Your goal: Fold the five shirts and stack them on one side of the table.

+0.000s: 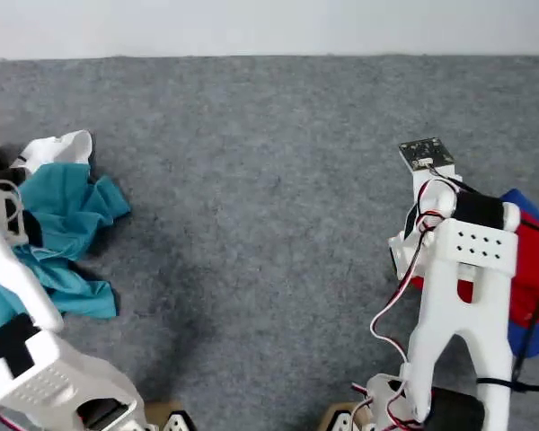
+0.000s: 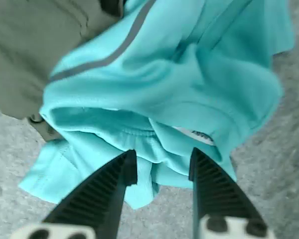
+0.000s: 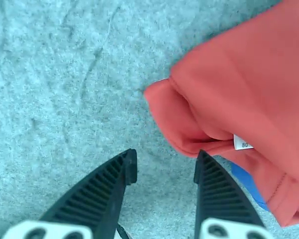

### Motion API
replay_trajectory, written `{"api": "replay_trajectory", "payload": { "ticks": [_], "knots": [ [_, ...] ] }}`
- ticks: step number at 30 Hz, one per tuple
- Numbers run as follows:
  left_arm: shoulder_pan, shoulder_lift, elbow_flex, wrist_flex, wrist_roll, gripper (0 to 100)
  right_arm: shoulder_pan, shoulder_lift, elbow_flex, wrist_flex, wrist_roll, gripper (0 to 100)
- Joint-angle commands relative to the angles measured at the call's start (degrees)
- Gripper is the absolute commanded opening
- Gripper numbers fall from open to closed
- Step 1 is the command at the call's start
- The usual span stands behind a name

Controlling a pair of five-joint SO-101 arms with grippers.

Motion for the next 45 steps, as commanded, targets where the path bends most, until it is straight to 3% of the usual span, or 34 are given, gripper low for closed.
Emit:
{"api": "replay_trajectory", "payload": {
  "ticks": [1, 10, 17, 21, 26, 29, 34, 38, 41, 45],
  "knots": [
    [0.00, -3.60, 3.03, -2.81, -0.53, 18, -0.48, -2.51, -2.02, 1.19, -0.18, 19.7],
    [2.55, -3.52, 8.40, -4.13, -0.44, 18, -0.48, -2.51, -2.02, 1.80, -0.18, 19.7],
    [2.55, -0.09, 15.16, -18.81, 2.37, 18, -0.48, -2.51, -2.02, 1.80, -0.18, 19.7],
    [2.73, 6.24, 15.96, -22.42, 3.69, 17, -0.48, -2.51, -2.02, 1.80, -0.18, 19.7],
    [5.27, 9.23, 15.78, -22.68, 3.43, 2, -0.48, -2.51, -2.02, 1.80, -0.18, 19.7],
    [8.44, 7.38, 12.53, -19.52, 3.52, 1, -0.48, -2.51, -1.41, 1.80, -0.18, 19.7],
    [18.81, 0.26, -0.40, -5.19, 3.52, 1, -0.22, -2.51, 0.79, 1.10, -0.18, 19.7],
    [31.38, -5.89, -13.93, 4.48, 3.52, 1, -0.13, -2.51, 0.79, 1.10, -0.18, 19.7],
    [42.64, -9.85, -22.64, 7.38, 2.29, 1, -0.04, -2.51, 0.79, 1.10, -0.18, 19.7],
    [57.05, -14.51, -26.59, 7.38, -4.84, 1, 0.04, -2.51, 0.79, 1.10, -0.18, 19.7]
  ]
}}
